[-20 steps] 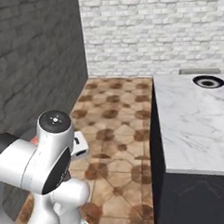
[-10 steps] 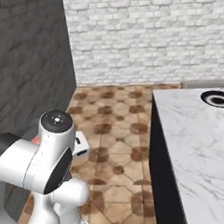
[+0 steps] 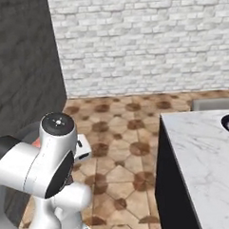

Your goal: Pick up the pan with the steak in it and place it on the dining table. Then place the steak on the plate.

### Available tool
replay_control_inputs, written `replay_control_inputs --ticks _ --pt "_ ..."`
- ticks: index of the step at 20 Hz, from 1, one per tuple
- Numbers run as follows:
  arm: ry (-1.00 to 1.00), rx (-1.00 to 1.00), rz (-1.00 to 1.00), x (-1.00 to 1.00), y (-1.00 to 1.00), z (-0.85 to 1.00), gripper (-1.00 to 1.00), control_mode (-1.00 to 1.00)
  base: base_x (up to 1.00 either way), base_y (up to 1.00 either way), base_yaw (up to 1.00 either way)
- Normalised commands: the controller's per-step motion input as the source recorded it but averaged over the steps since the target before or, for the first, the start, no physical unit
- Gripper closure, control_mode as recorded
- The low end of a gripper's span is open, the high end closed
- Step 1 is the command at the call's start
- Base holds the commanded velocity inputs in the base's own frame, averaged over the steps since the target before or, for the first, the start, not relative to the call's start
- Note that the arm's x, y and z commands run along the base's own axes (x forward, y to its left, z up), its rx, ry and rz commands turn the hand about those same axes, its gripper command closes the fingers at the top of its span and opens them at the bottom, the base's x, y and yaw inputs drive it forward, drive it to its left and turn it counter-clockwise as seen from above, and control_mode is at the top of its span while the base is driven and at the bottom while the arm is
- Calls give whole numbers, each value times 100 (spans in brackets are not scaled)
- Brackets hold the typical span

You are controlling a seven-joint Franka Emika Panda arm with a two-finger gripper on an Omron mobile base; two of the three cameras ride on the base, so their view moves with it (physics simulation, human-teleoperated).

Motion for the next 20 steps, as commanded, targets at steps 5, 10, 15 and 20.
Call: replay_control_inputs --ticks 5,10,15,20 --pt "0 0 0 0 0 0 100 100 98 51 -21" --pt "0 0 0 0 0 0 100 100 37 29 -43" --pt "0 0 0 0 0 0 100 100 8 9 -50" --pt "0 0 0 0 0 0 100 100 0 0 -50"
